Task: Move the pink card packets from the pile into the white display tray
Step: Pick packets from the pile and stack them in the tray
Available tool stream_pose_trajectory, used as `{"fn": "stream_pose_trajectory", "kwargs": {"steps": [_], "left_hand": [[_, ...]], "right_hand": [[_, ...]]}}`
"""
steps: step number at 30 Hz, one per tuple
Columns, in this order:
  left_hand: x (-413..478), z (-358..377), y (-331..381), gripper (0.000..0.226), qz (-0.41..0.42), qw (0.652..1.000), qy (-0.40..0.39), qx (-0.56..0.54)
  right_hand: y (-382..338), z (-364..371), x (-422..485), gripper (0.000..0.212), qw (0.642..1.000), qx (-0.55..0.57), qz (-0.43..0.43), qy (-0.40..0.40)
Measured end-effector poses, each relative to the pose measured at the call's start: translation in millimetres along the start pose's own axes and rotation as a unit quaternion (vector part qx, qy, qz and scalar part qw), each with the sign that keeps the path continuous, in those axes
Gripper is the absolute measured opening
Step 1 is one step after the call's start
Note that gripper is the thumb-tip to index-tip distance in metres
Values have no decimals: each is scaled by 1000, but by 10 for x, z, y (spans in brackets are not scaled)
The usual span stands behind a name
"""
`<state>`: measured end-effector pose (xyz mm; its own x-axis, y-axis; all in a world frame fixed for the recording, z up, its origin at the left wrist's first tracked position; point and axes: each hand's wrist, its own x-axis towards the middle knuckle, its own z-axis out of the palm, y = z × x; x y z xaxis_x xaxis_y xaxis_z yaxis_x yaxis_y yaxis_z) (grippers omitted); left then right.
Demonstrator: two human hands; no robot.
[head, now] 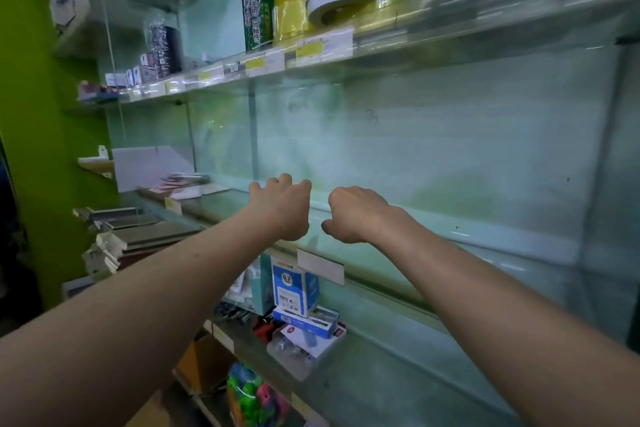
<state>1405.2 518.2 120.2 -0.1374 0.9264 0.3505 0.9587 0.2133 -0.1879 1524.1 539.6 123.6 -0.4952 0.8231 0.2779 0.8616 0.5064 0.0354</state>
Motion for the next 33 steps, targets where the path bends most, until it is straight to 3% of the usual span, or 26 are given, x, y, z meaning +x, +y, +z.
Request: {"fn": "stream_pose_trajectory", "kwargs": {"steps": [14, 33], "left_hand": [[575, 444, -780, 50, -10, 1000, -10, -11], [1347, 1134, -2767, 52, 24, 1000, 6, -7]], "right_hand": [[-551, 237, 854, 31, 1000, -13, -3, -13], [-2247, 583, 2293, 29, 1000, -10, 25, -1]]}}
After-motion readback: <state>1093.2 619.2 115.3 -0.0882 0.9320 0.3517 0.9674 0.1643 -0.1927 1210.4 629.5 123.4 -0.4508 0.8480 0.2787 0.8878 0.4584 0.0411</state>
